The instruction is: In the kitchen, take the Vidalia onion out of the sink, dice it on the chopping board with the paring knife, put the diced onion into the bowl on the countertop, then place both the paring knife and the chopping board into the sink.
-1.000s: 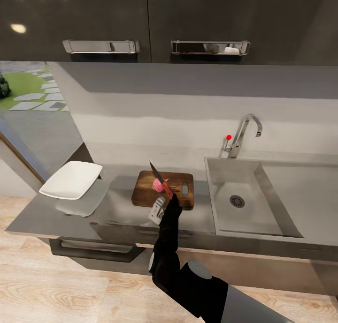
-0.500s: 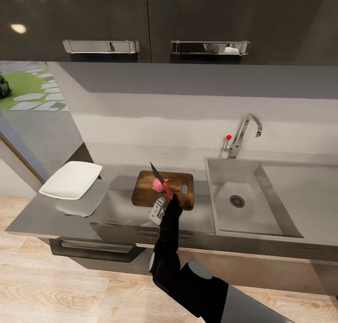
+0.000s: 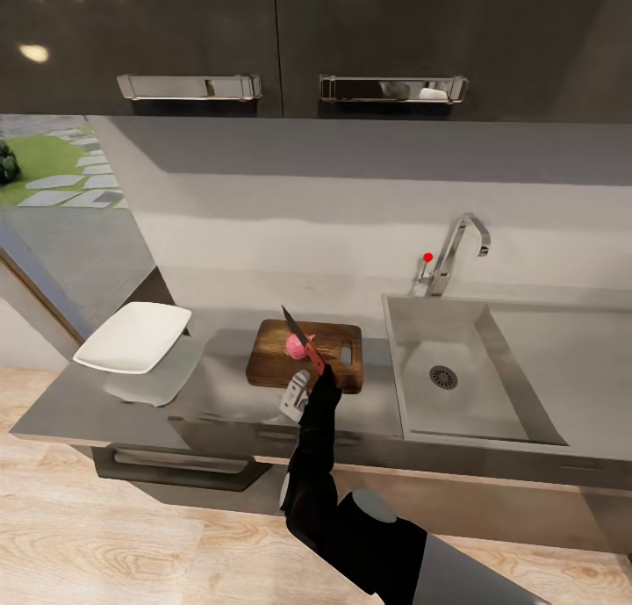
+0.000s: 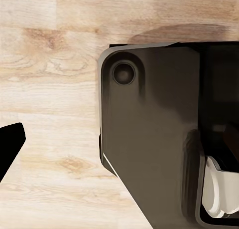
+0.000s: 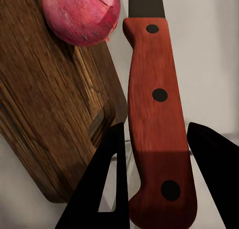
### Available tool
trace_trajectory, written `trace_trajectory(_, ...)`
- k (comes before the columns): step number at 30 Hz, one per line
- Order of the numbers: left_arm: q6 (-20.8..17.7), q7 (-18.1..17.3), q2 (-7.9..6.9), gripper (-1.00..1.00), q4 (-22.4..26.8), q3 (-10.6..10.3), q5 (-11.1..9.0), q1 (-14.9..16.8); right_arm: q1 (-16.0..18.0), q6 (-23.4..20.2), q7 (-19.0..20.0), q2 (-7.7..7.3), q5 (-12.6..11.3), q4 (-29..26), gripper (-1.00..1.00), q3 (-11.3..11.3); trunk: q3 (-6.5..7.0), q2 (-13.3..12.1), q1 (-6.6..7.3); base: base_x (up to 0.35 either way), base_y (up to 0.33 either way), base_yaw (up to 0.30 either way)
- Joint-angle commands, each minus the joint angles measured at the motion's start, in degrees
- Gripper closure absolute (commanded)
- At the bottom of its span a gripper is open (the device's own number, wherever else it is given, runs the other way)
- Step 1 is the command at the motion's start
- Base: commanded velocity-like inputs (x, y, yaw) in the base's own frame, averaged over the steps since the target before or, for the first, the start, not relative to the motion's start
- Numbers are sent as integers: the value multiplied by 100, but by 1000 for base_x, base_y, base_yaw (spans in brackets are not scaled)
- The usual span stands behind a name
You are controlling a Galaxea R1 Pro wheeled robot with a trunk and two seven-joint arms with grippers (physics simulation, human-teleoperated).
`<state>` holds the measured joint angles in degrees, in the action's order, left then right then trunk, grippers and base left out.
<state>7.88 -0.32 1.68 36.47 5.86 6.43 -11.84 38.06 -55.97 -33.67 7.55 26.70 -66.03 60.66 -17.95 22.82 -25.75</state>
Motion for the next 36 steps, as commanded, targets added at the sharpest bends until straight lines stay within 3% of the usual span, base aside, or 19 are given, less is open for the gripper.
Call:
trace_trajectory(1, 12, -3, 8, -100, 10, 30, 60, -3, 9, -19, -44, 0, -31, 3, 100, 16, -9, 10, -3, 0, 0, 0)
trace_trajectory(36, 12, -3, 8, -100, 10, 29, 60, -3, 9, -19, -44, 9, -25, 161, 100, 16, -9, 10, -3, 0, 0, 0)
